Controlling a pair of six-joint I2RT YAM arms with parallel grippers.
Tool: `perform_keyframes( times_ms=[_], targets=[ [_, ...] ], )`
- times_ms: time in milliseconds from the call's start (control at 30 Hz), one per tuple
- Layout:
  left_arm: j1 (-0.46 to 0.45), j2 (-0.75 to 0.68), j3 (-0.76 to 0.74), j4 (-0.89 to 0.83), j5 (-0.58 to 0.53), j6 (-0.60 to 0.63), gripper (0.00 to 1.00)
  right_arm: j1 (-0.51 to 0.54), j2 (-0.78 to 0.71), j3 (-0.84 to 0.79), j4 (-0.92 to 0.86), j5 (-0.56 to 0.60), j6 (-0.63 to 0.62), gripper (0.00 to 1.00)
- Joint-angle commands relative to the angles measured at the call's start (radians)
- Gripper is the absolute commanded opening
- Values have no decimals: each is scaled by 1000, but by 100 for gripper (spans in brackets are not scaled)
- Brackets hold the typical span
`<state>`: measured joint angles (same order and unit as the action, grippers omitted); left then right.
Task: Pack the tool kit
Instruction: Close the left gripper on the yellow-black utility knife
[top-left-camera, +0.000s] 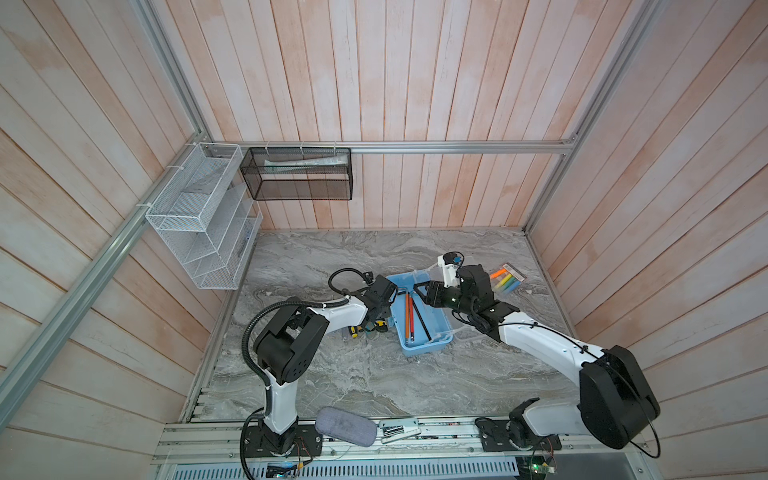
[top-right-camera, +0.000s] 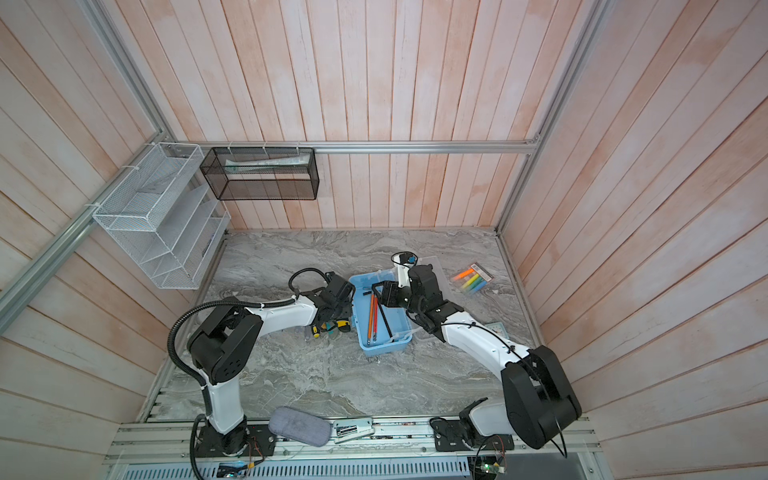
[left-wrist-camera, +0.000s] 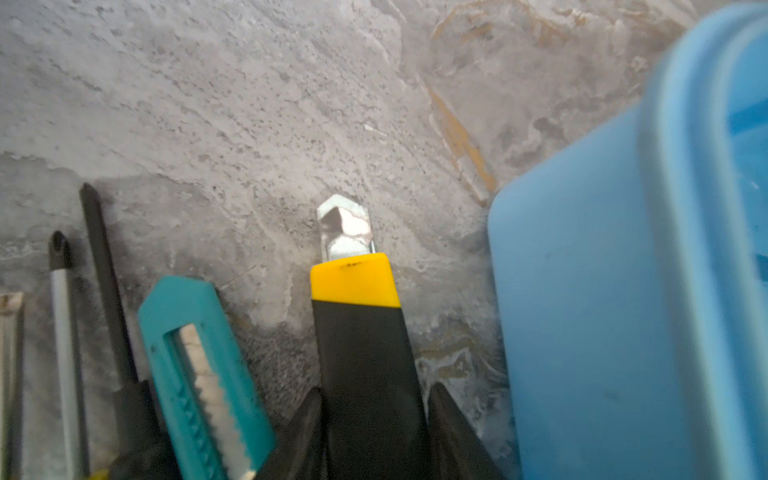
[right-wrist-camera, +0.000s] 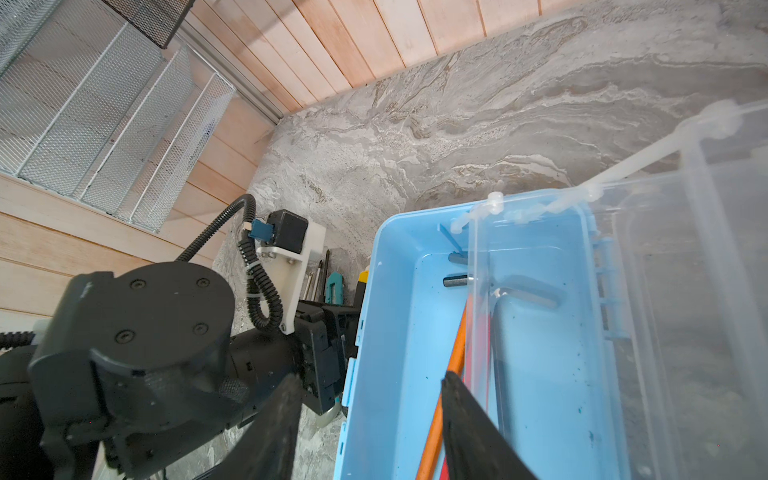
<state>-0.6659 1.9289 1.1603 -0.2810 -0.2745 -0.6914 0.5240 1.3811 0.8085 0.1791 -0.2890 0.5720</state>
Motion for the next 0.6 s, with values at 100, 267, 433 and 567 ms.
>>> perform_keyframes(
  times_ms=[100,267,433,567],
  targets=[
    [5,45,21,-66,-55,18,47,6,24,12,10,-2,-8,53],
    [5,53,20,-65,-57,23,47,6,27,14,10,-5,-6,54],
    [7,67,29,-80,-84,40,44,5,29,17,11,-9,-1,54],
    [18,52,16,-65,-84,61,39,6,33,18,12,-12,0,54]
  ],
)
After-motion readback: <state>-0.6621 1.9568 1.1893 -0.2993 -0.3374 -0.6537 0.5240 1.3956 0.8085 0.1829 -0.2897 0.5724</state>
